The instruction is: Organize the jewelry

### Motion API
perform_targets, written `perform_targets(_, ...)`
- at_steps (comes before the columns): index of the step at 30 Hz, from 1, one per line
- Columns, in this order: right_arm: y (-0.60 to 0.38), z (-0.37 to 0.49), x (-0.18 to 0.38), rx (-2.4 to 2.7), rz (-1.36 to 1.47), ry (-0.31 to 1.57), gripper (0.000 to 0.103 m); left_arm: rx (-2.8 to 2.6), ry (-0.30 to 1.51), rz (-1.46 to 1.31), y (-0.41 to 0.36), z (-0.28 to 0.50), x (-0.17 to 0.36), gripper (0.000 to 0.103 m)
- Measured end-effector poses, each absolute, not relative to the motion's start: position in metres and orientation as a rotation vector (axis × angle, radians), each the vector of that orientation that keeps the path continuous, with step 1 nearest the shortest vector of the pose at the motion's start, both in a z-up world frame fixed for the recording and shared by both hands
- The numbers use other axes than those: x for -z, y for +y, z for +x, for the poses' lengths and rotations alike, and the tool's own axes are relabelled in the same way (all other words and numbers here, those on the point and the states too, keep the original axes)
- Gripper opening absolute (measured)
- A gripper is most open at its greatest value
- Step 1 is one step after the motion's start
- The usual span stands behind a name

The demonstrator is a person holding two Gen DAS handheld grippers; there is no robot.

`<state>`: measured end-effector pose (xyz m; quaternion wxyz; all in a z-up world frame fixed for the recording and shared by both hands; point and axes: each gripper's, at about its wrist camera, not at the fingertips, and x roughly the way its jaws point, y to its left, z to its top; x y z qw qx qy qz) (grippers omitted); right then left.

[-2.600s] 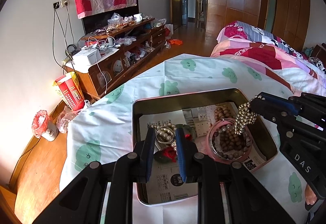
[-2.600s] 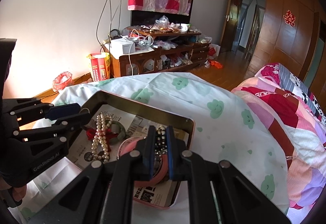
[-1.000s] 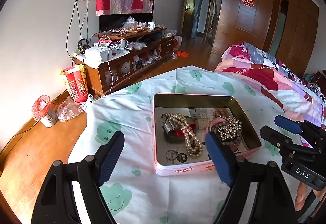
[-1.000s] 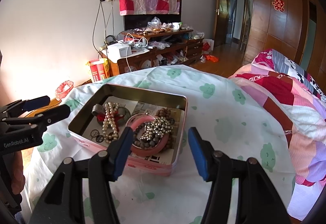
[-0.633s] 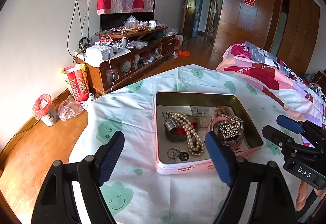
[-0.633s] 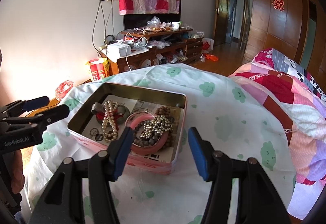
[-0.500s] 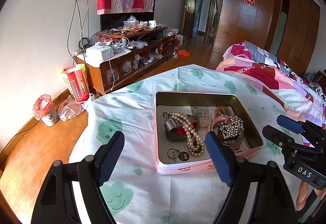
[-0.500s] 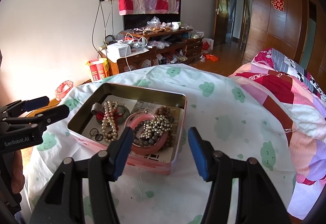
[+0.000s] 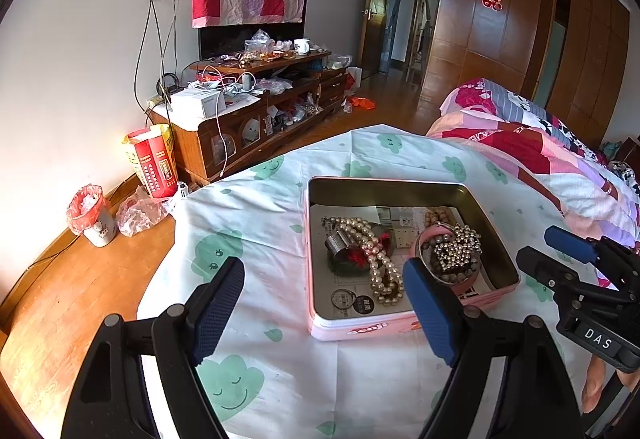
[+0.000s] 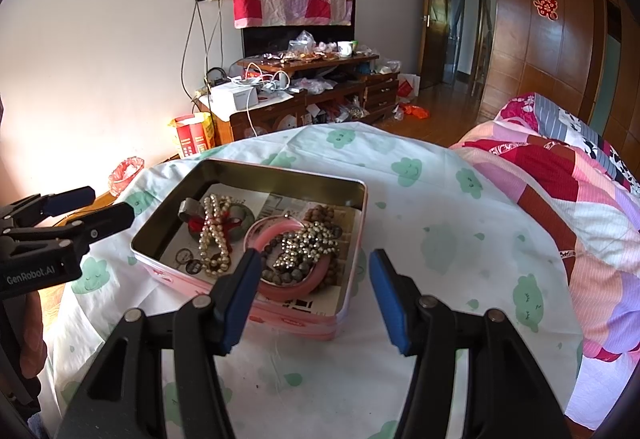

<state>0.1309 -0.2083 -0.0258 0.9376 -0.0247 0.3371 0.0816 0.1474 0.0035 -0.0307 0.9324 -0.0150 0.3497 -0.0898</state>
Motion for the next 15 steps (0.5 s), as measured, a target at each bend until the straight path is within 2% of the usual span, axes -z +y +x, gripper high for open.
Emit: perform_targets(15,-0.2125,0.1295,0.0295,-0.16,-0.048,0.681,0.059,0.167,0.713,-0.02,0.0038,0.1463,0.028,0.081)
